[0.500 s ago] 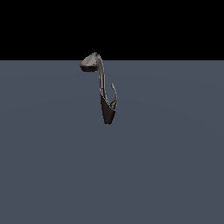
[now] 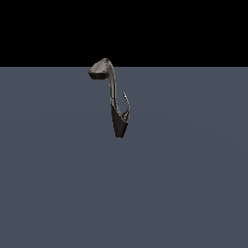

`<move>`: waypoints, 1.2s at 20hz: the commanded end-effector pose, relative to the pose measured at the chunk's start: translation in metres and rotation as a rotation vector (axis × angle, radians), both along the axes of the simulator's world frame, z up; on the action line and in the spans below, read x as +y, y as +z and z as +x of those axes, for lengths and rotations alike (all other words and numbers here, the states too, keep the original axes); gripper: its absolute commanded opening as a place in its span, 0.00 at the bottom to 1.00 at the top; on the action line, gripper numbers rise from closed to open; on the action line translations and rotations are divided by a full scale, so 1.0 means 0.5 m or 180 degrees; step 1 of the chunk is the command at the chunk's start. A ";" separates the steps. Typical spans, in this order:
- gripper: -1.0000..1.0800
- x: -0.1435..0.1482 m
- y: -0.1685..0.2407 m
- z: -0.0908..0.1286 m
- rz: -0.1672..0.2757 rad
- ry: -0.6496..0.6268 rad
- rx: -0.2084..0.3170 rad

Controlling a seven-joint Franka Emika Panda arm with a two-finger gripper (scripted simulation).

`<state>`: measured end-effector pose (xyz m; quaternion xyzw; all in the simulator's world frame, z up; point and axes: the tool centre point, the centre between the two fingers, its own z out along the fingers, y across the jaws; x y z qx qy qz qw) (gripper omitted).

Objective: Turn on the faucet by rotating a designated handle.

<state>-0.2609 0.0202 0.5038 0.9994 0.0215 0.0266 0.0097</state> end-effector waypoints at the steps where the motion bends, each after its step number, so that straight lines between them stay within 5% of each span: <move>1: 0.00 0.004 0.005 0.000 -0.0007 0.0038 -0.0024; 12: 0.00 0.013 -0.004 0.037 0.0134 -0.0146 0.0045; 24: 0.00 0.042 -0.048 0.178 0.0623 -0.0840 0.0305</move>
